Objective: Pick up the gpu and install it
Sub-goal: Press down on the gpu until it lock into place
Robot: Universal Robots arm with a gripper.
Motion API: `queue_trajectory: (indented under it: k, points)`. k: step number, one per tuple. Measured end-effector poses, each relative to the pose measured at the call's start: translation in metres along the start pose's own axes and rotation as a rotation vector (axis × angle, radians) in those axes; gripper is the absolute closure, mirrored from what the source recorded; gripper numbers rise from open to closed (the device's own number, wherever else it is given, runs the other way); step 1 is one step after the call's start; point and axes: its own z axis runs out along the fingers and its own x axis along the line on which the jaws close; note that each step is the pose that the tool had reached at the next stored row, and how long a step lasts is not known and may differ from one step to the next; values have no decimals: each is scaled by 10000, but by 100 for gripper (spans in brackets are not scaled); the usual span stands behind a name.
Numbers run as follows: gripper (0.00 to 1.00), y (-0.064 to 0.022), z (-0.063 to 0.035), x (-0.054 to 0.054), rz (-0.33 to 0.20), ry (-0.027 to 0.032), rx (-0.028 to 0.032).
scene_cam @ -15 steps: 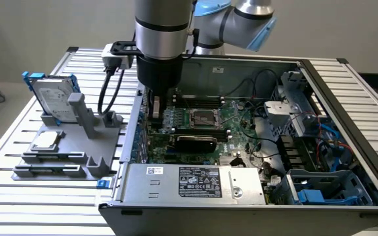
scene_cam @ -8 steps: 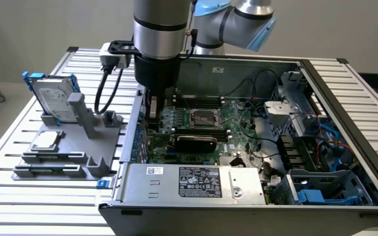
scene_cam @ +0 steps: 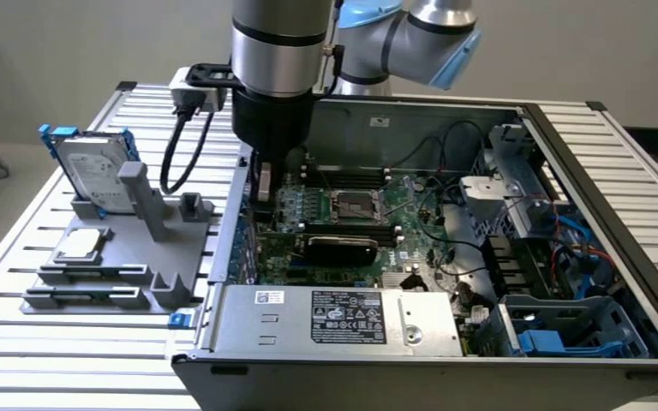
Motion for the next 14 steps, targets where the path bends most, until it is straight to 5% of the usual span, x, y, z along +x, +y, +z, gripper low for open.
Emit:
queue_trajectory:
  k: [6,14]
  points:
    - [89,2,-13,1,4,80,-115]
    - [89,-19,-12,1,6,93,-124]
